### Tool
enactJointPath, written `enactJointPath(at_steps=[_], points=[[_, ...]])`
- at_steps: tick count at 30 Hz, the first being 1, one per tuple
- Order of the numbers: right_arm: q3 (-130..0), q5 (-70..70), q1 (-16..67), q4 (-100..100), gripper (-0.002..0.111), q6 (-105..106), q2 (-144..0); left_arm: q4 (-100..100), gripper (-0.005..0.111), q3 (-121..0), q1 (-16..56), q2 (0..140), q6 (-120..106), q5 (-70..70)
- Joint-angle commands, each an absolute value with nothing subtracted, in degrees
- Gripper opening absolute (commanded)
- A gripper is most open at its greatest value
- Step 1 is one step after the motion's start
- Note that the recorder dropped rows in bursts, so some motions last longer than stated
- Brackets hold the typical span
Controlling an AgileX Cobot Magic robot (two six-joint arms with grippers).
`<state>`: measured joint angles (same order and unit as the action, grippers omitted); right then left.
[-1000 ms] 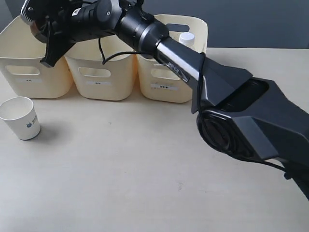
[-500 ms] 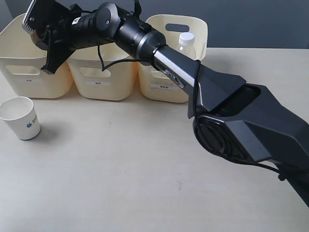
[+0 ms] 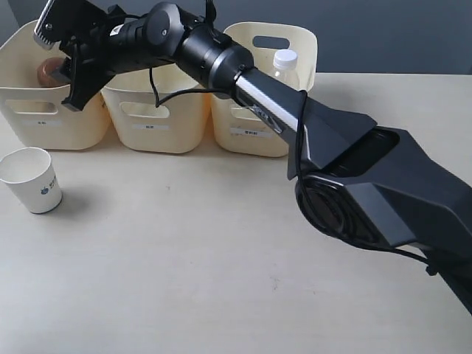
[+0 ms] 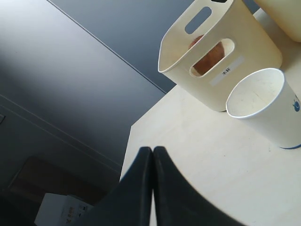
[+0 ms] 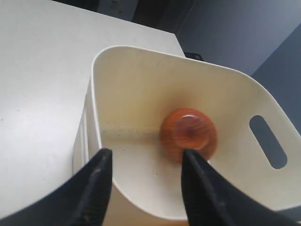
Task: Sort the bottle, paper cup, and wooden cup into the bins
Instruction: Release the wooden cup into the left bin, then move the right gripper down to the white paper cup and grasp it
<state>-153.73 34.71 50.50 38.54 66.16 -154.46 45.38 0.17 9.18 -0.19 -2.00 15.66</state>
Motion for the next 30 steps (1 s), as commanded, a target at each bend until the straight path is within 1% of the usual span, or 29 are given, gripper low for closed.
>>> enactJointPath(at_steps=[1,6,9,11,13,15,17,20,22,23,25,28,30], points=[[-154.1,34.9,50.3,37.5,0.046,63.7,-149.3,45.5,0.0,0.0,9.2,0.0,-1.5,14.9],[-154.1,41.7,50.2,28.0,0.044,54.8,-142.4,45.5,0.0,0.0,9.2,0.0,-1.5,14.9],[-154.1,49.4,50.0,24.4,0.032,52.1,-139.6,45.5,0.0,0.0,9.2,0.0,-1.5,14.9],[-154.1,55.9,49.9,23.5,0.021,52.1,-138.4,45.5,0.0,0.0,9.2,0.0,-1.5,14.9],[-154.1,61.0,49.9,23.6,0.013,52.9,-138.0,45.5,0.0,0.0,9.2,0.0,-1.5,14.9],[-154.1,65.3,49.9,24.8,0.011,53.2,-138.0,45.5,0.0,0.0,9.2,0.0,-1.5,14.9],[-154.1,69.6,50.1,26.5,0.012,54.2,-138.7,45.5,0.0,0.0,9.2,0.0,-1.5,14.9],[-154.1,70.0,50.9,29.4,0.017,55.7,-140.1,45.5,0.0,0.0,9.2,0.0,-1.5,14.9],[-154.1,70.0,52.7,30.9,0.028,59.4,-141.8,45.5,0.0,0.0,9.2,0.0,-1.5,14.9],[-154.1,70.0,54.3,31.0,0.04,61.9,-143.5,45.5,0.0,0.0,9.2,0.0,-1.5,14.9],[-154.1,70.0,56.9,29.8,0.054,64.8,-145.9,45.5,0.0,0.0,9.2,0.0,-1.5,14.9],[-154.1,70.0,60.1,23.8,0.052,65.9,-148.9,45.5,0.0,0.0,9.2,0.0,-1.5,14.9],[-154.1,70.0,62.3,15.5,0.052,65.9,-150.4,45.5,0.0,0.0,9.2,0.0,-1.5,14.9]])
